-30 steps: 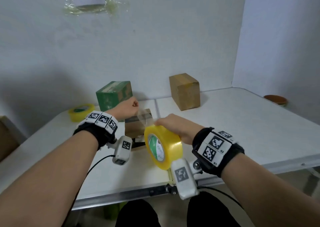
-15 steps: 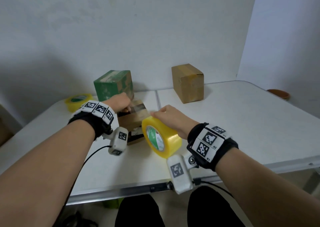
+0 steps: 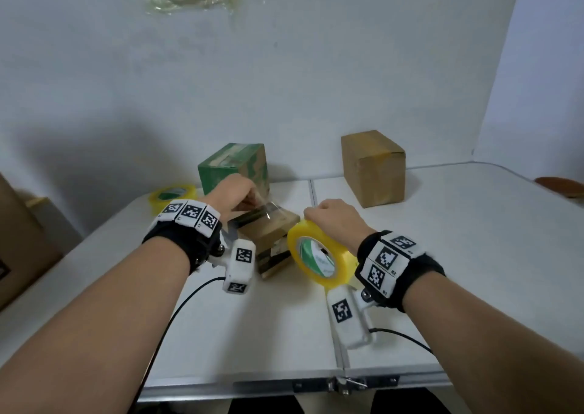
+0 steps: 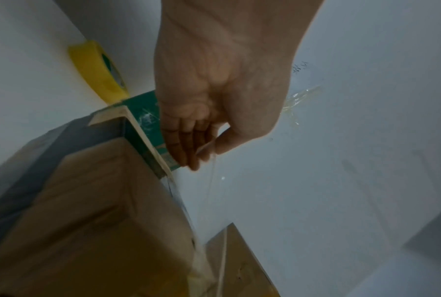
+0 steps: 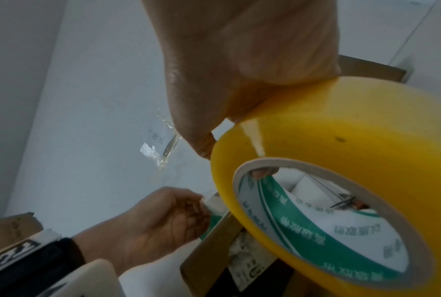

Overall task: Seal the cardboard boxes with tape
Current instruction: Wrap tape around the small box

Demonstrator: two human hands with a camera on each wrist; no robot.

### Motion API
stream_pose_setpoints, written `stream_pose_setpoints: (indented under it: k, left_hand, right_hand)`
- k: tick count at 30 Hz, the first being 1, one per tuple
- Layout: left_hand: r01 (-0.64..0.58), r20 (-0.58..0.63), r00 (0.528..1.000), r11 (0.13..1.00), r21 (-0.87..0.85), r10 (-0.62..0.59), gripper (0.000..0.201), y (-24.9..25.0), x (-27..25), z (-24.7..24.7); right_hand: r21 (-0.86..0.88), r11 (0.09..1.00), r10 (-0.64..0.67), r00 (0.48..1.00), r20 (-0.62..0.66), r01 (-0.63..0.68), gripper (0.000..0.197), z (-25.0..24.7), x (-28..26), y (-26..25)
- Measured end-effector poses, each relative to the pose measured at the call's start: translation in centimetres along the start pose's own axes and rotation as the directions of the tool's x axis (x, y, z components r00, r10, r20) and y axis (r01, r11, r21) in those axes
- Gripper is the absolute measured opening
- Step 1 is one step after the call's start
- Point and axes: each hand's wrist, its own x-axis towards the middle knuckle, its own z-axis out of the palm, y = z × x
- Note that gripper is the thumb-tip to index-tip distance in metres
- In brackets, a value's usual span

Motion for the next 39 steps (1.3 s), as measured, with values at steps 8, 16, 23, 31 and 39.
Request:
stream_pose_setpoints:
  k: [8, 16, 23, 31, 39]
  left_hand:
    - [-0.275, -0.075, 0.958, 0.961, 0.018, 0.276, 0.006, 1.2, 0.6, 1.3]
    - [-0.134, 0.089, 0.987, 0.99, -0.05, 0.138, 0.012, -0.5, 1.6, 0.9]
    - [-0.15, 0.072, 0.987, 0.988, 0.036, 0.147, 0.024, -2.0, 1.6, 0.0]
    - [-0.233, -0.018, 0.971, 0.96, 0.155, 0.239, 0.011, -3.1, 1.6, 0.1]
    - [-0.246, -0.065, 0.96, 0.934, 0.258, 0.271, 0.025, -3.5, 1.7, 1.1]
  right_hand:
    - [0.006, 1.0, 0.005, 1.0, -0.011, -0.005, 0.037, -0.4, -0.1, 0.7]
    - [0.001, 1.0, -0.004, 1.0, 0.005, 0.004, 0.034, -0.8, -0.4, 1.0]
    - [-0.103, 0.994, -0.03, 0.999, -0.012, 0.028, 0.037, -0.5, 0.3, 1.1]
    - [-0.197, 0.98, -0.042, 0.999, -0.007, 0.04, 0.038, -0.2, 1.2, 0.7]
    - [-0.236, 0.971, -0.032, 0.999, -0.005, 0.03, 0.038, -0.4, 1.8, 1.0]
